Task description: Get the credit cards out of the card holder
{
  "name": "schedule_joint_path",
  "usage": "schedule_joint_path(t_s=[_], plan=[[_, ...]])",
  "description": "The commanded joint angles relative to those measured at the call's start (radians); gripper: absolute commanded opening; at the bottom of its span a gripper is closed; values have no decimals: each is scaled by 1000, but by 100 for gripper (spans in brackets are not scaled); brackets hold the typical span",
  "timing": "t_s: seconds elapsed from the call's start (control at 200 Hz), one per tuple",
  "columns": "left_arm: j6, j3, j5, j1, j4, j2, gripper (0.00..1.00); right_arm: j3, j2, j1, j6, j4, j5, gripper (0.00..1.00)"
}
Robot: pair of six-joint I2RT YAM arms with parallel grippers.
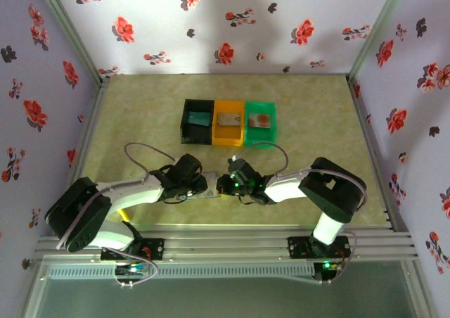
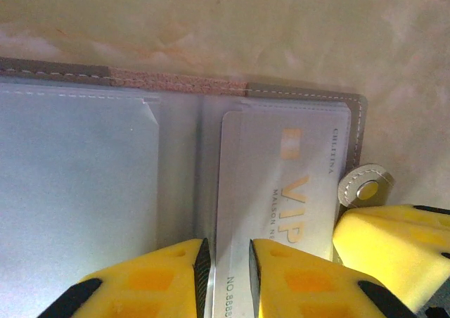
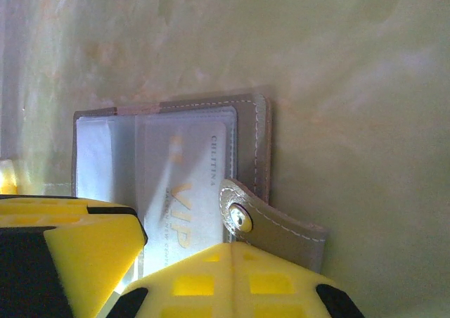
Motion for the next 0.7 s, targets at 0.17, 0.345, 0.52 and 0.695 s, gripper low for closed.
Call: schedule_joint_path(t_s=[0.17, 0.345, 0.52, 0.695], plan=[[2, -11, -14, -9, 27, 7, 26, -28, 45, -4, 13, -28, -5, 1], [1, -34, -12, -9, 70, -14, 26, -31, 52, -5, 17, -18, -9, 1], [5, -48, -11, -10, 94, -27, 26, -32, 62, -6, 22, -1, -18, 1], [13, -55, -9, -9, 107, -33, 25, -31, 60, -8, 22, 0, -19, 1]])
